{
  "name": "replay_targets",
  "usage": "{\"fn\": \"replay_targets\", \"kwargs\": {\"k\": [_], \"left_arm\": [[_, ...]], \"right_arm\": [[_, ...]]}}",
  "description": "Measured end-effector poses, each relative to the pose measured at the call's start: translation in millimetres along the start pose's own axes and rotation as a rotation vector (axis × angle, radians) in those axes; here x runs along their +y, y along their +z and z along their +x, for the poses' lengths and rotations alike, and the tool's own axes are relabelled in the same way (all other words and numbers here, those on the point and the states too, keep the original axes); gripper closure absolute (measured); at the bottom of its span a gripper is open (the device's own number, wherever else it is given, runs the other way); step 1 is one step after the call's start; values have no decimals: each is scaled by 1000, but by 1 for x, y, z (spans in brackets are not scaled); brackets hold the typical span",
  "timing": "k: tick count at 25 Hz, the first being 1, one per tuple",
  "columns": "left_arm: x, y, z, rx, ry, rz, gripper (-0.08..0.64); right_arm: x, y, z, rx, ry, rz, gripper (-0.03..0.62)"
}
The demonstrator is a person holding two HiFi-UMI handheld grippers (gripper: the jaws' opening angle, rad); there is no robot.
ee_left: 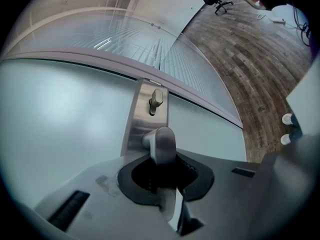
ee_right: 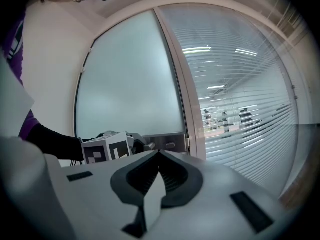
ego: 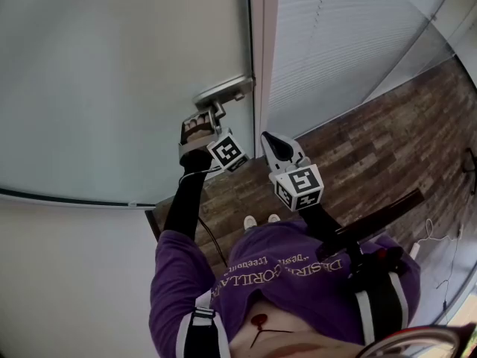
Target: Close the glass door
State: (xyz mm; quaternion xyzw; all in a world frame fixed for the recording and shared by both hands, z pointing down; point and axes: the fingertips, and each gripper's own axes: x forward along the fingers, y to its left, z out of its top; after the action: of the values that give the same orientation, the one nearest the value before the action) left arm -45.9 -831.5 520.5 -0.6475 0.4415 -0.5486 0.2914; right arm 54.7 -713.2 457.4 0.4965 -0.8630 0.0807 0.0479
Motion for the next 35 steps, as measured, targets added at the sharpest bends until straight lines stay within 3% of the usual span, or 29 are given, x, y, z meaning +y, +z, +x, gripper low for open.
{"fn": "replay_targets", "kwargs": {"k": [14, 26, 30, 35], "left_arm": [[0, -1, -4, -23, -9, 2, 523], [9, -3, 5, -6, -20, 3, 523], [13, -11, 6, 31, -17, 61, 518], [10, -11, 4, 36, -33, 42, 518]], "right_arm": [[3, 6, 9, -7, 10, -14, 603], [0, 9, 11, -7, -1, -10, 603], [1, 9, 11, -11, -4, -9, 603], [4, 8, 6, -17, -10, -13, 603]]}}
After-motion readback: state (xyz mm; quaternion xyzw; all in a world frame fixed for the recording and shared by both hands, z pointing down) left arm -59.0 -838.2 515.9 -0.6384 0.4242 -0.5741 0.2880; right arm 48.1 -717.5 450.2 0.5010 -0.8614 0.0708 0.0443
